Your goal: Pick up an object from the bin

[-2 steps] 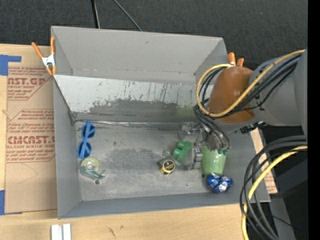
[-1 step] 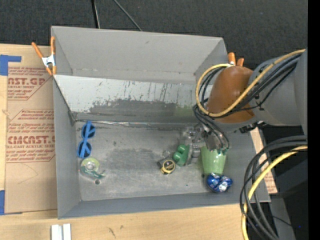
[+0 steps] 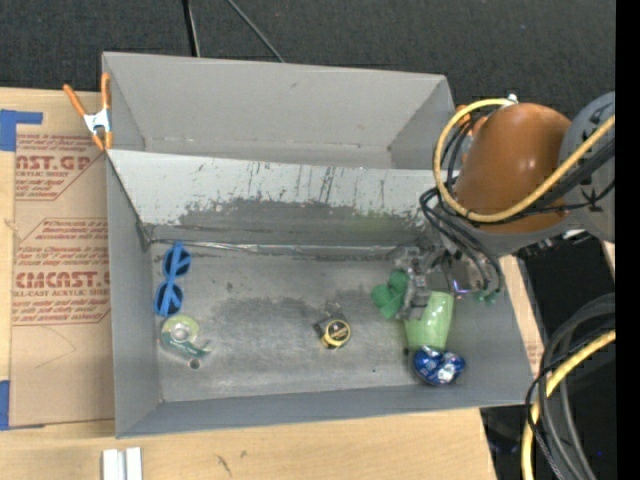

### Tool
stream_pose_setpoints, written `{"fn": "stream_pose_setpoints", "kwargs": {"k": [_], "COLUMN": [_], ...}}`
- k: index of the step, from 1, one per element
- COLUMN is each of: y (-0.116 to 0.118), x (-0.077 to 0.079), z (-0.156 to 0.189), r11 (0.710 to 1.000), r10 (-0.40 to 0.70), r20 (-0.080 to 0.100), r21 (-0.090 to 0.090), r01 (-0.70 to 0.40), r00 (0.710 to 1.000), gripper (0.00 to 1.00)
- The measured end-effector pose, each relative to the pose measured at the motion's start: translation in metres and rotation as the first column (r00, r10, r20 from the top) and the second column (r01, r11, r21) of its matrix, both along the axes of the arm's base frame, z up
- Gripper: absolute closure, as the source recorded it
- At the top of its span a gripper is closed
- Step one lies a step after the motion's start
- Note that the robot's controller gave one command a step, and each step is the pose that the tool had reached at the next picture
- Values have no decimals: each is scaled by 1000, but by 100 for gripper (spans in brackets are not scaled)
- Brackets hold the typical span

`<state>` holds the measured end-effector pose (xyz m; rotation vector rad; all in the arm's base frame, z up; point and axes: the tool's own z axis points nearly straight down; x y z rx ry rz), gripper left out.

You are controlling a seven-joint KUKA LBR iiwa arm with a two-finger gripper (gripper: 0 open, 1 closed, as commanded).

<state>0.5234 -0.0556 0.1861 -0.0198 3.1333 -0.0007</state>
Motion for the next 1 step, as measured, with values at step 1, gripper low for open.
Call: {"fn": "stream_pose_setpoints", "kwargs": {"k": [1], "y": [5], "x": [-3], "z": [141], "r11": [999], "r10": [38], "r20": [4], "r21": [-2], "r01": [-38], "r00": [999], "gripper": [100]}}
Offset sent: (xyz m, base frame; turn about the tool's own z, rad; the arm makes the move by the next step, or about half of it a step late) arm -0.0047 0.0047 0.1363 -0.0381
